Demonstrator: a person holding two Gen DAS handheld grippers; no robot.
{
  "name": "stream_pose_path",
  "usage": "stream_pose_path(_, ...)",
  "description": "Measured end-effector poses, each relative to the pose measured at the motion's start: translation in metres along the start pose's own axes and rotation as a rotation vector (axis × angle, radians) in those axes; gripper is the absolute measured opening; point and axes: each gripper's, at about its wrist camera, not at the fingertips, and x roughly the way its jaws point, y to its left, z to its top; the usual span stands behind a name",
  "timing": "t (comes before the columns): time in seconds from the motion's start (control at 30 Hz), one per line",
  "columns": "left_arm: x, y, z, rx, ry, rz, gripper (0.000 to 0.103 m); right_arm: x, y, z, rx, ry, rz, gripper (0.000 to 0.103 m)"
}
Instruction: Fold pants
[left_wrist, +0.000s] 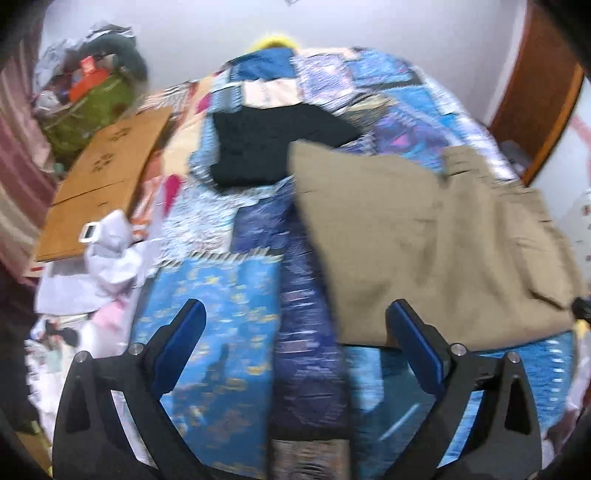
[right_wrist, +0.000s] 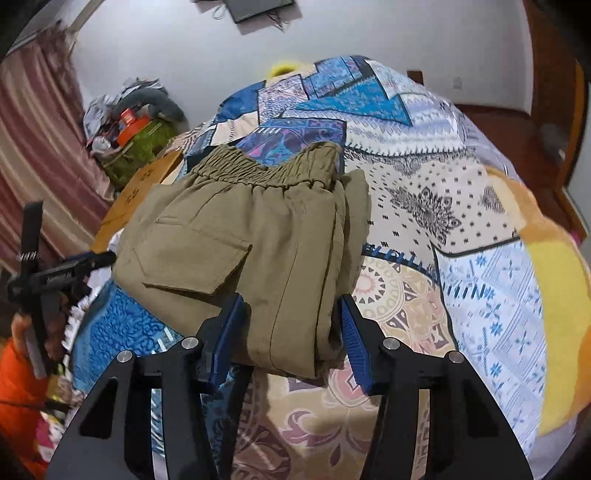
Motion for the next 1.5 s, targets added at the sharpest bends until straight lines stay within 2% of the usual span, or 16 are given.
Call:
stream_pose_path(0.07,0.010,0.008,-0.005,-0.009,0.043,-0.015,0.094,0.000,0.002,-0.002,-0.007,-0.004,-0.003,0.046)
stream_pose_path(0.17,0.010,0.017,-0.012,-0.016,0.039,-0.017,0.094,0.001,0.000,-0.002,-0.021,-0.014,-0.013,0.044)
stream_pose_path(0.33,0.012,0.024,-0.012,0.015,0.062,0.033,0.093,0.000,-0.016,0.003,0.043,-0.033,-0.060,0.043)
stream_pose_path(0.43,0.004,0.026,-0.003,0.026,0.045,0.021,0.093,-0.004,-0.024,0.007,0.107,-0.022,-0.014,0.043)
stream_pose_path(0.53,-0.010,0.024,0.014,0.011,0.001,-0.032,0.093,-0.011,-0.026,0.016,0.097,-0.038,-0.039,0.045)
stream_pose_path(0.6,-0.010,0.020,0.029,-0.008,-0.007,-0.109,0.093,-0.012,-0.027,0.021,0.083,-0.050,-0.055,0.051)
stream_pose_path(0.67,-0.002,0.015,0.042,-0.028,0.011,-0.181,0.093,-0.009,-0.030,0.029,0.077,-0.050,-0.079,0.057)
stream_pose_path(0.83,0.031,-0.006,0.061,-0.019,0.068,-0.246,0.093,0.013,-0.033,0.054,0.047,-0.027,-0.083,0.058)
stream_pose_path(0.9,0.046,-0.013,0.064,-0.006,0.101,-0.250,0.089,0.023,-0.033,0.060,0.016,0.015,-0.066,0.058)
stream_pose_path(1.0,0.057,-0.020,0.064,0.012,0.118,-0.246,0.075,0.045,-0.030,0.062,-0.034,0.090,-0.050,0.054)
stream_pose_path(1.13,0.050,-0.022,0.061,0.049,0.055,-0.204,0.049,0.053,-0.029,0.057,-0.058,0.084,-0.044,0.049)
stream_pose_path(1.17,0.049,-0.022,0.060,0.059,0.043,-0.172,0.038,0.052,-0.029,0.056,-0.067,0.075,-0.051,0.046)
stream_pose_path(1.2,0.050,-0.022,0.059,0.066,0.038,-0.131,0.033,0.051,-0.029,0.056,-0.068,0.066,-0.059,0.041)
stream_pose_path(1.3,0.054,-0.016,0.059,0.054,0.039,-0.122,0.031,0.051,-0.030,0.054,-0.060,0.060,-0.060,0.039)
stream_pose_path(1.4,0.055,-0.014,0.060,0.059,0.016,-0.055,0.031,0.051,-0.027,0.056,-0.072,0.057,-0.077,0.039)
stream_pose_path(1.5,0.053,-0.012,0.061,0.038,0.027,-0.050,0.032,0.051,-0.024,0.059,-0.093,0.075,-0.088,0.042)
